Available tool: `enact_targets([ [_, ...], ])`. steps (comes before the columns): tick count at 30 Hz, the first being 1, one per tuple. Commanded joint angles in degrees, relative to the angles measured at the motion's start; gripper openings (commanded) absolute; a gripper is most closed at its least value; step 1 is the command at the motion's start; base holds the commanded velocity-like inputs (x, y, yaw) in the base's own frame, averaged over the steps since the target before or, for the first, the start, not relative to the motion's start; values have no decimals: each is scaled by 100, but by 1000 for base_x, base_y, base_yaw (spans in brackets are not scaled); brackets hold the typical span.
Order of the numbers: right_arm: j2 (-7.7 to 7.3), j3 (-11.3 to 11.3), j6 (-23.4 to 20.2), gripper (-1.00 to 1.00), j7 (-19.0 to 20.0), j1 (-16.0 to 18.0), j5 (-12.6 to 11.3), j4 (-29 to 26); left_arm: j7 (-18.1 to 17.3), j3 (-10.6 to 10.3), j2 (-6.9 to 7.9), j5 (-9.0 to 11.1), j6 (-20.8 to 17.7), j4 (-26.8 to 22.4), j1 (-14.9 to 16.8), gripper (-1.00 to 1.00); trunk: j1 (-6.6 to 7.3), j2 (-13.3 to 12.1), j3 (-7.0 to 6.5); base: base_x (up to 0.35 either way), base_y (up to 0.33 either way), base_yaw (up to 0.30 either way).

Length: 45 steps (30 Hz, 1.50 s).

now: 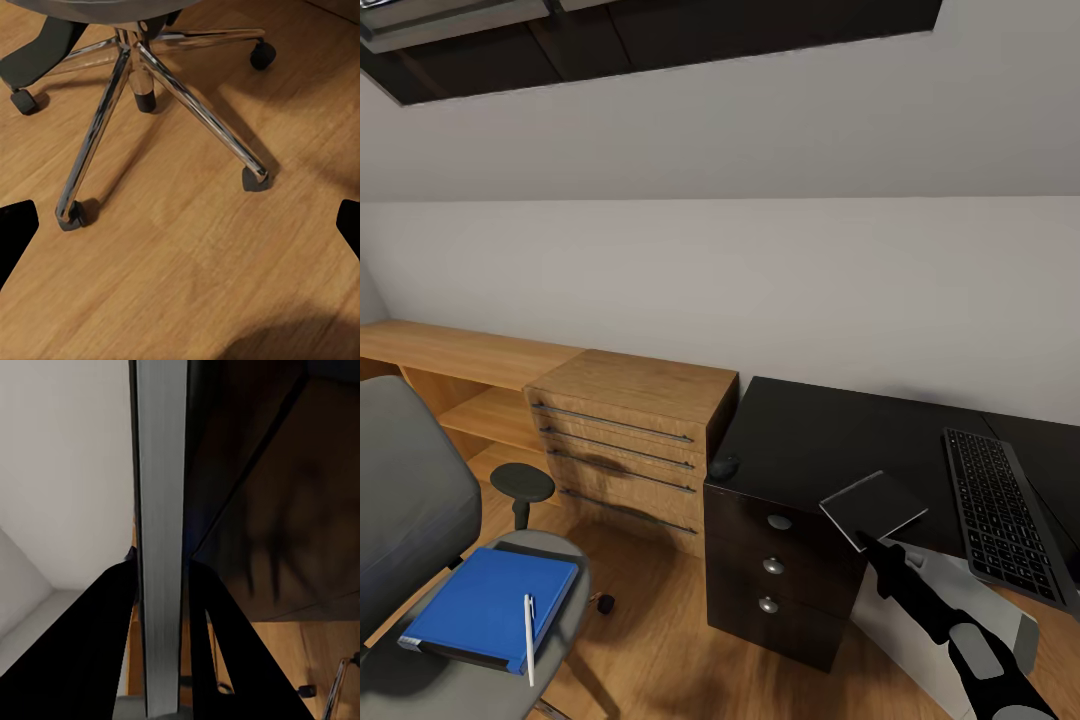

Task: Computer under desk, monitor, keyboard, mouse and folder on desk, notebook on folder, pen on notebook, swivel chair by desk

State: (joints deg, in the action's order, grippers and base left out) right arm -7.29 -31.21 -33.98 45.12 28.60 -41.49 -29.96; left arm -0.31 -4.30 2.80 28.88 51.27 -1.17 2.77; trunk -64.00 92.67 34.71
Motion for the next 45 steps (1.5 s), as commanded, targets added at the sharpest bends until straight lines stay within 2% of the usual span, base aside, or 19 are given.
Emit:
enact_targets([
  [1, -3, -17, -44, -100, 9, 5, -16, 3, -4, -46, 1, 48, 14, 2, 4, 100, 0, 3, 5, 0, 0, 0],
  [18, 26, -47, -4, -100, 13, 5, -51, 8, -3, -45, 1, 48, 14, 2, 3, 100, 0, 3, 5, 0, 0, 0],
  [19, 26, -48, -3, 100, 13, 5, -51, 8, -3, -45, 1, 48, 14, 2, 3, 100, 0, 3, 5, 0, 0, 0],
  [45, 14, -43, -3, 100, 15, 5, -52, 8, -3, -36, 58, 51, 23, 2, 3, 100, 0, 3, 5, -26, 0, 0],
])
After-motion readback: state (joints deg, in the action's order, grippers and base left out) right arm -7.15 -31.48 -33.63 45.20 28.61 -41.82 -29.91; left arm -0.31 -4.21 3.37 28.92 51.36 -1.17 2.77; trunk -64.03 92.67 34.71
